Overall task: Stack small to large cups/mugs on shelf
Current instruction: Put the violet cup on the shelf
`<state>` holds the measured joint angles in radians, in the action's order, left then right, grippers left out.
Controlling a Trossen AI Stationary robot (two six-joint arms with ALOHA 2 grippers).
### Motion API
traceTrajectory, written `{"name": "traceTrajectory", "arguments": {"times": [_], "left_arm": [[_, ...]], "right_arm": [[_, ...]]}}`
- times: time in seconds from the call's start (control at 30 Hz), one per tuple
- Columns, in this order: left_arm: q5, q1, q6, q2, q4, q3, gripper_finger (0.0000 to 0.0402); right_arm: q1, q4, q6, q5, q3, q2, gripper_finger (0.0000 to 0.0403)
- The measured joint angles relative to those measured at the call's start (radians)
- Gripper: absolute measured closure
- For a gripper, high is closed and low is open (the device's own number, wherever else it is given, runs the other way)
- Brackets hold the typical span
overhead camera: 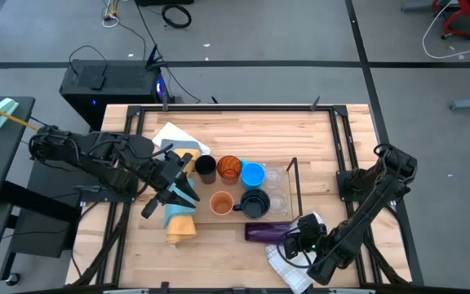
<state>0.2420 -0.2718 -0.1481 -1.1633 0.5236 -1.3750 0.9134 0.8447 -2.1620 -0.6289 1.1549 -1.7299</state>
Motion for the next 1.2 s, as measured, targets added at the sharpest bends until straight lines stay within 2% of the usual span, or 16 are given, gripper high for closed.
{"name": "traceTrajectory", "arguments": {"times": [0.3,0.53,1.0,1.2], "left_arm": [[0.000,0.000,0.001,0.000,0.000,0.000,0.0300],[0.000,0.000,0.003,0.000,0.000,0.000,0.0305],[0.000,0.000,0.024,0.000,0.000,0.000,0.0307],[0.000,0.000,0.024,0.000,0.000,0.000,0.0304]], "right_arm": [[-0.001,-0.094,0.001,-0.006,0.001,-0.061,0.0324],[0.004,-0.112,0.044,-0.010,0.001,-0.062,0.0387],[0.038,-0.195,0.054,0.024,-0.002,-0.064,0.0401],[0.038,-0.273,0.150,0.030,0.012,-0.064,0.0402]]}}
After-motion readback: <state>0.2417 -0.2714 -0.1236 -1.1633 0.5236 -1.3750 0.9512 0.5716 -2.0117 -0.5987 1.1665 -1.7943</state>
